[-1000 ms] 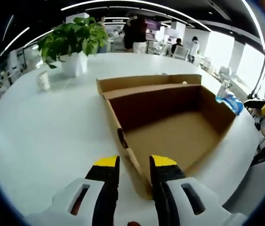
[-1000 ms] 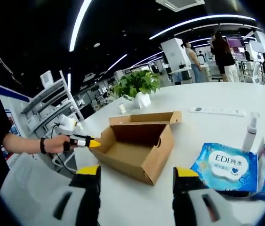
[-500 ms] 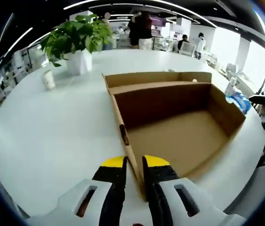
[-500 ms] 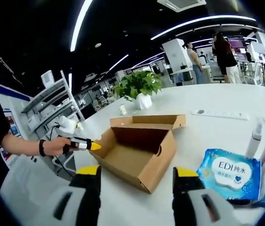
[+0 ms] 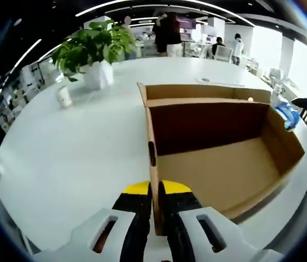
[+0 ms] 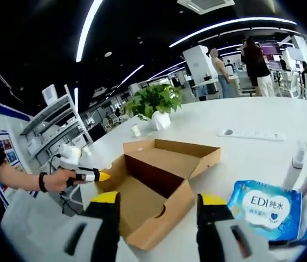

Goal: Operate the shoe box by opening the lid, removing the specified soft item, and placing it in the target area until the item is outside and the box remains undamaged.

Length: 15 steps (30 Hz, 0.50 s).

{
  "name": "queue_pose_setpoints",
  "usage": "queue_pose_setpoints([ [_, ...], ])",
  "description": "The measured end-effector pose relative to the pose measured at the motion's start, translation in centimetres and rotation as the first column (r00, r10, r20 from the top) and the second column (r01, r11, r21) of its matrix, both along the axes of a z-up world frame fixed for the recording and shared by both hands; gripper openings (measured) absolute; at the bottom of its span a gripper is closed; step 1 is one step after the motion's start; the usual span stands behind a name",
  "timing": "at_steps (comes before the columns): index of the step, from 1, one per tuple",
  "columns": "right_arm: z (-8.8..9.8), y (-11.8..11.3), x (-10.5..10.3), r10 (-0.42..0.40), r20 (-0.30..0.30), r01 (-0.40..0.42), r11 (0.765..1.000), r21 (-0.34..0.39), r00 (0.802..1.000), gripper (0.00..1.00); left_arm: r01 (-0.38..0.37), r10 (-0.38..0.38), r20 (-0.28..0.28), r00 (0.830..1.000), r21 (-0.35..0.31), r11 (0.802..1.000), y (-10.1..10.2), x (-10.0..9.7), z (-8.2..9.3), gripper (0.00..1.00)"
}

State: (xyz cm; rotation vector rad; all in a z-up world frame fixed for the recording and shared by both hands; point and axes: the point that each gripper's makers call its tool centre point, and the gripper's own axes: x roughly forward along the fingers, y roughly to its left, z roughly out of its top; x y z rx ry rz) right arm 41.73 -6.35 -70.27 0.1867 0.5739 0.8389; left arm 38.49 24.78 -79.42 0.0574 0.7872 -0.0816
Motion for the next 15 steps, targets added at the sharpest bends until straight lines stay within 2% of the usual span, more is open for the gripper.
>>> queue_pose_setpoints([
  [15, 0.2, 1.1, 5.8, -0.08, -0.022, 0.08, 0.996, 0.024, 0.997, 0.54, -0.013, 0.013, -0.002, 1.0, -0.027, 1.0, -0.1, -0.2, 0.0, 0.04],
])
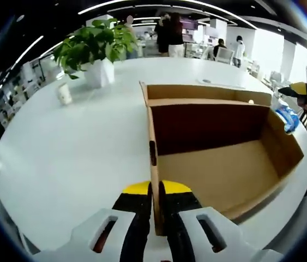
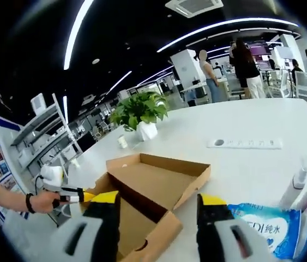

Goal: Operate the shoe box by opening the lid, removing the specified soft item, and placing it in the target area until the item is outside and the box remains undamaged.

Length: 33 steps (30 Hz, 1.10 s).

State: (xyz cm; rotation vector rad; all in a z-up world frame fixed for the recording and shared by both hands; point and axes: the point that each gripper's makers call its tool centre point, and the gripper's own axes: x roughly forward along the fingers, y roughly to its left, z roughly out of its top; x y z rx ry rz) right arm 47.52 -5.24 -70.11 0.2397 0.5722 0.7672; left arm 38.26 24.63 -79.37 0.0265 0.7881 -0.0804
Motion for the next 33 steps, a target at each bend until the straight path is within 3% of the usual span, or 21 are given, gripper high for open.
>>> queue_pose_setpoints([
  [15, -1.8, -0.2, 3.1, -0.046, -0.047, 0.047, 0.999, 0.01, 0.998, 0.54, -0.009, 0.008, -0.014, 1.0, -0.017, 1.0, 0.0, 0.1, -0.6, 0.04],
  [33, -3.6, 1.3, 6.0, -0.047, -0.071, 0.046, 0.999, -0.02, 0.996, 0.54, -0.008, 0.007, -0.019, 1.0, -0.012, 1.0, -0.1, 0.0, -0.5, 0.04],
])
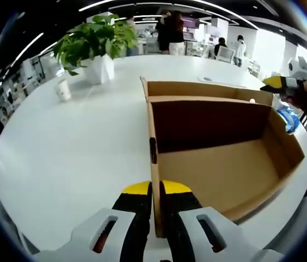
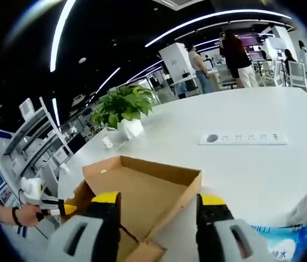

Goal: Operate the shoe box by opening the lid, removing the specified soft item, and placing it in the target area until the item is outside and the box remains undamaged.

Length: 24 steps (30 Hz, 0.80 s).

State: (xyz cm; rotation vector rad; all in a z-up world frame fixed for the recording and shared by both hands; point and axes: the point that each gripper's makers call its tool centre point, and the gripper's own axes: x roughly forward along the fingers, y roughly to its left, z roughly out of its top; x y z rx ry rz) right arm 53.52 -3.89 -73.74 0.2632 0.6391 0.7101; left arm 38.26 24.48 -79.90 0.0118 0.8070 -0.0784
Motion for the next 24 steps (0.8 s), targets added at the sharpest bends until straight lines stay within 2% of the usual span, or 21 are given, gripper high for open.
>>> queue_pose_setpoints([
  [11, -1.3, -0.2, 1.5, -0.017, -0.028, 0.016, 0.999, -0.042, 0.999, 0.53, -0.001, 0.001, -0.002, 1.0, -0.003, 1.0, 0.1, 0.1, -0.2, 0.04],
  [17, -1.2, -0.5, 1.3, -0.037, -0.042, 0.035, 0.998, -0.049, 0.998, 0.53, -0.001, 0.001, -0.002, 1.0, -0.003, 1.0, 0.0, 0.1, -0.1, 0.04],
  [24, -2.1, -0.4, 1.0, -0.035, -0.067, 0.031, 0.998, -0.062, 0.997, 0.53, 0.001, -0.001, -0.002, 1.0, -0.005, 1.0, -0.1, 0.0, 0.0, 0.04],
])
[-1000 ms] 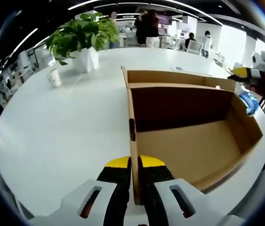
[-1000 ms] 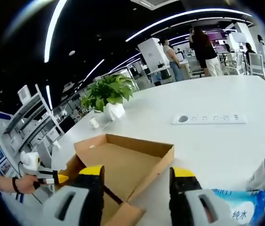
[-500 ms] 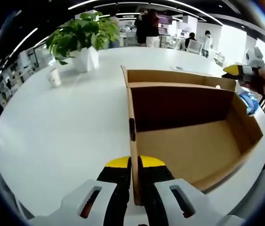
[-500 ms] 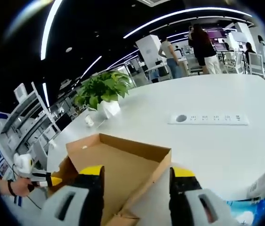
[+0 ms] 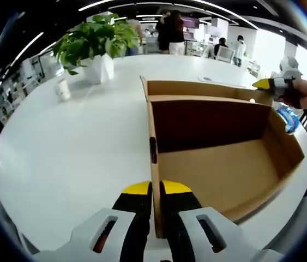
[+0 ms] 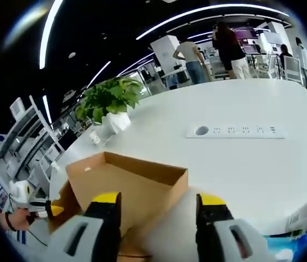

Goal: Operate the shoe box by opening the lid, removing the specified soft item, and placing it in the target area until the item is outside and the box remains undamaged.

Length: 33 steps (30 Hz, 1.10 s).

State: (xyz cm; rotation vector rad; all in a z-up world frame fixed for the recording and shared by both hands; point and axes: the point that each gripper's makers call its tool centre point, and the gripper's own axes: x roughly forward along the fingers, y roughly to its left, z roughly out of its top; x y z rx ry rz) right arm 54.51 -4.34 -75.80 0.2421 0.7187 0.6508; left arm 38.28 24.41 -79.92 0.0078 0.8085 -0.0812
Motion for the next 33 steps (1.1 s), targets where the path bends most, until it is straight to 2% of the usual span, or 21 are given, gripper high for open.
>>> queue_pose_setpoints([
  [12, -0.4, 0.2, 0.4, -0.021, -0.041, 0.021, 1.0, 0.008, 0.999, 0.52, -0.002, 0.002, -0.003, 1.0, -0.002, 1.0, -0.1, 0.0, 0.1, 0.04],
  [26, -0.2, 0.6, 2.5, -0.009, -0.056, 0.008, 1.0, -0.017, 0.998, 0.48, -0.003, 0.003, -0.002, 1.0, -0.004, 1.0, 0.0, 0.1, 0.0, 0.04],
  [33, -2.4, 0.6, 4.7, -0.039, -0.122, 0.035, 0.999, -0.036, 0.992, 0.42, -0.005, 0.005, -0.002, 1.0, -0.004, 1.0, 0.0, 0.1, 0.0, 0.04],
])
